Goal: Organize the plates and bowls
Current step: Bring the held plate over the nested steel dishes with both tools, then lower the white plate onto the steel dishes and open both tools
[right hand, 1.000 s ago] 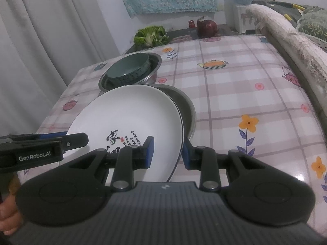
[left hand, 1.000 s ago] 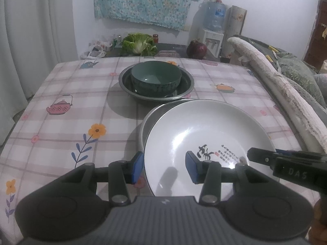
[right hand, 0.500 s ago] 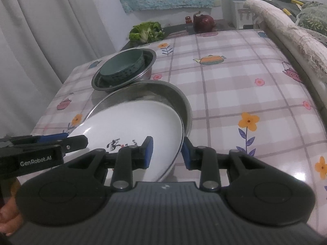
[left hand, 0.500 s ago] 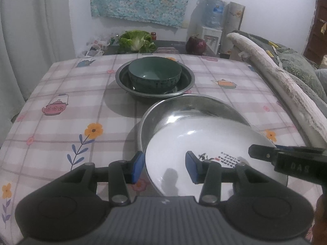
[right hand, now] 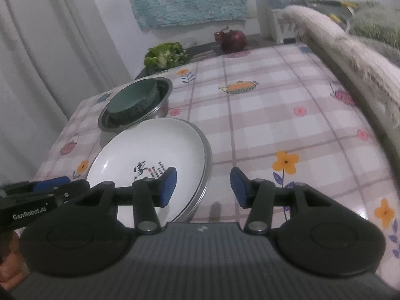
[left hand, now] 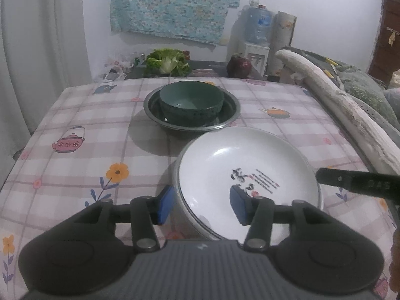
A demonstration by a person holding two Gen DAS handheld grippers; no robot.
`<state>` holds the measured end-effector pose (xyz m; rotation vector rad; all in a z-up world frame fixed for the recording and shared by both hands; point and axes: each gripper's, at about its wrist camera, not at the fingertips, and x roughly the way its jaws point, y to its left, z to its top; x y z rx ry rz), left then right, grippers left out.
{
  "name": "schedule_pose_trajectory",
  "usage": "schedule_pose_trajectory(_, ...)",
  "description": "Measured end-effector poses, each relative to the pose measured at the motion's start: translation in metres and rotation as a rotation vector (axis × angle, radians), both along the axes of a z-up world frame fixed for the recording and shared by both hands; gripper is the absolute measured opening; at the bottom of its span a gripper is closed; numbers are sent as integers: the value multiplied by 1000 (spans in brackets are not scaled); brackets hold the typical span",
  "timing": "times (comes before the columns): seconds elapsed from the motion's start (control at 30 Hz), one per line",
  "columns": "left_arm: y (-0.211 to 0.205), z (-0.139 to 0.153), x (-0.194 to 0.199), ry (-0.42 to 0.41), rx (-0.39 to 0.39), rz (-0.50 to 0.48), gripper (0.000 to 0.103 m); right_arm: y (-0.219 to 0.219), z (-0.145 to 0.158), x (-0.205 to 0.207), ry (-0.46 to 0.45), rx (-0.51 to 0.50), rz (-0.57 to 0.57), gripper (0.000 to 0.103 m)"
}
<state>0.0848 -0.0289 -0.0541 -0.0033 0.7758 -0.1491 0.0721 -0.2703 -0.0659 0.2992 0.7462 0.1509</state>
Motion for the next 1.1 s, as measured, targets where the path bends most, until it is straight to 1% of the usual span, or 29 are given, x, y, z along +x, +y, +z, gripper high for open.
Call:
schedule_pose_trajectory(0.1, 6, -4, 12, 12, -24, 17, 54, -5, -5, 7, 9, 49, -10, 48)
schedule_pose_trajectory(0.2, 12, -11, 30, 62, -59, 21, 54, -8, -9, 16, 5, 78, -6, 48)
schedule_pose_trajectory(0.3, 13, -18, 45, 97, -70, 20, 54, -9, -15, 29, 4, 104, 5, 48)
schedule_pose_trajectory(0.37, 11, -22, 52, 115, -70, 15, 54, -8, -21, 37, 19, 112, 10, 46)
schedule_pose_trajectory(0.43, 10, -27, 58, 133, -73, 11, 53, -8, -26, 44, 29, 120, 18, 40)
schedule_pose_trajectory(0.5, 7, -31, 63, 144, -70, 7, 53, -7, -31, 49, 38, 128, 28, 36)
schedule_pose_trajectory(0.53, 5, -32, 64, 146, -63, 8, 53, -6, -33, 51, 41, 134, 34, 33)
schedule_pose_trajectory(0.63, 2, -34, 67, 147, -43, 11, 53, -3, -37, 55, 47, 148, 59, 27)
schedule_pose_trajectory(0.93, -3, -32, 63, 159, -22, 13, 53, -1, -37, 54, 54, 142, 69, 28)
schedule_pose_trajectory(1.1, -2, -31, 56, 176, -32, 11, 53, -2, -37, 47, 62, 140, 71, 28)
